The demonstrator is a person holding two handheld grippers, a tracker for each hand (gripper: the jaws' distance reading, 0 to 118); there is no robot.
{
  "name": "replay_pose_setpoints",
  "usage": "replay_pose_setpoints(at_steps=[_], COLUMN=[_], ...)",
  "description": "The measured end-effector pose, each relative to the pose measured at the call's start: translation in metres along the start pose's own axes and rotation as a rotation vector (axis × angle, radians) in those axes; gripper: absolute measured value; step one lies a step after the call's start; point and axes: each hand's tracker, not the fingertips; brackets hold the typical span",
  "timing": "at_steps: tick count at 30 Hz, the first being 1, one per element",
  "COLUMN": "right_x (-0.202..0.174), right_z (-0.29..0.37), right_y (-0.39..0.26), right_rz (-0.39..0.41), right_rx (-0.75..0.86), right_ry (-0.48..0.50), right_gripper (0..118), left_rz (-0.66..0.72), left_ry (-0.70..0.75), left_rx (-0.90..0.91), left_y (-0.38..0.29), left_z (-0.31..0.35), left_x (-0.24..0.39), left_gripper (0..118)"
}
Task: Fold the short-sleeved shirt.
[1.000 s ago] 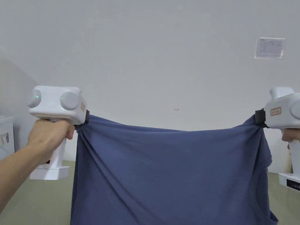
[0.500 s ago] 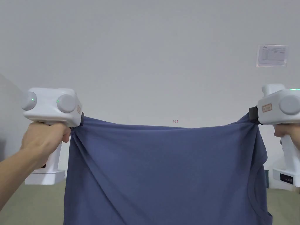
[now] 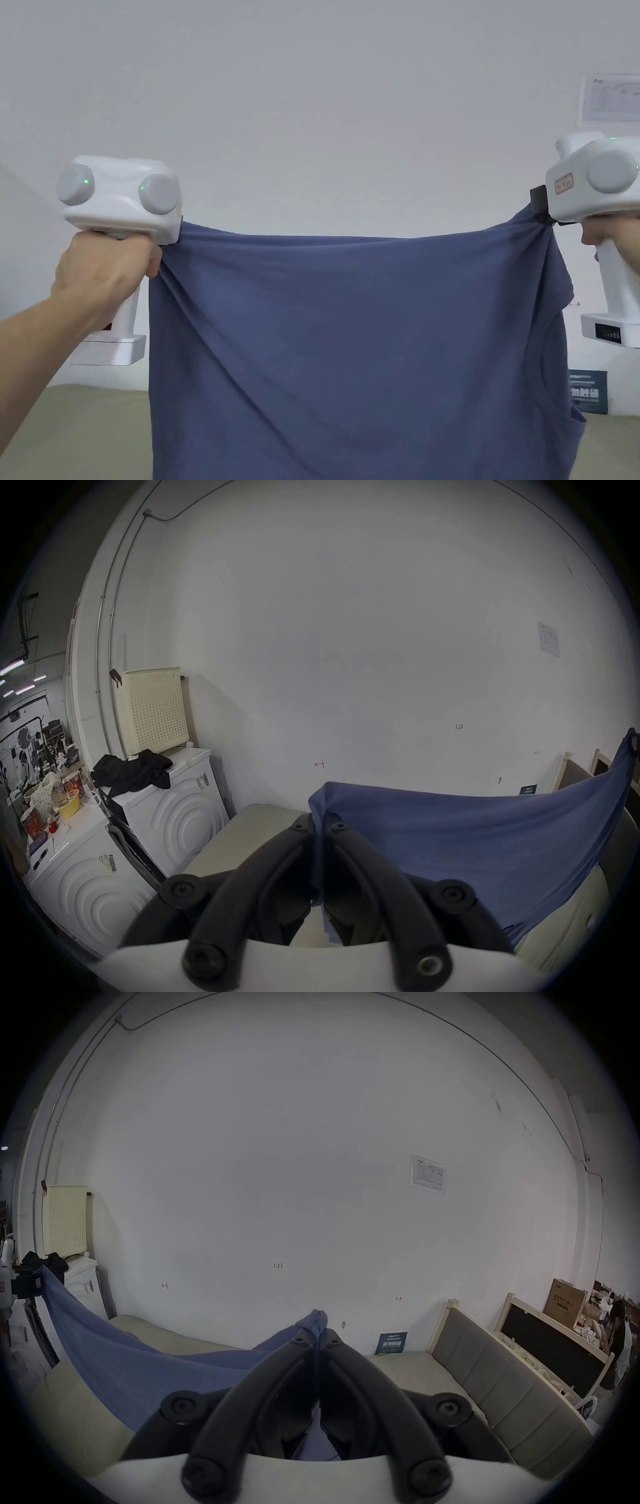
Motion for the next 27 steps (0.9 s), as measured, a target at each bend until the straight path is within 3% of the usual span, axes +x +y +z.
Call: replay_pose_setpoints(at_steps=[4,8,15,17,20,24,27], right_x=[-0.008,-0.020,-0.044,-0.047,-0.042,-0.037,-0.028], right_z=[-0.028,-0.058,-0.084,-0.070,-0.030,0.044,0.091], right_y=[-0.018,-0.061,-0.206,-0.250,-0.309,-0.374,-0.419], right_rz=[-0.020,0.021,0.079,0.072,-0.025,-0.001,0.013], right_rx=[-0.014,-0.054,-0.260,-0.305,-0.357,-0.486,-0.486], right_ry=[-0.004,-0.009,0.030,0.038,0.090,0.124,0.158], right_gripper=[3,3,3,3,3,3,3], left_rz=[0.000,-0.020,-0.087,-0.110,-0.182,-0.158,-0.185], left_ry=[0.008,0.015,-0.025,-0.059,-0.071,-0.118,-0.113], left_rx=[-0.011,-0.070,-0.255,-0.286,-0.335,-0.394,-0.445], left_y=[-0.022,-0.066,-0.197,-0.238,-0.294,-0.360,-0.408], left_z=[-0.029,-0.066,-0.110,-0.104,-0.084,-0.042,0.007], left_x=[0.008,0.016,0.026,0.022,0.013,-0.020,-0.040], left_gripper=[4,4,4,4,4,4,4])
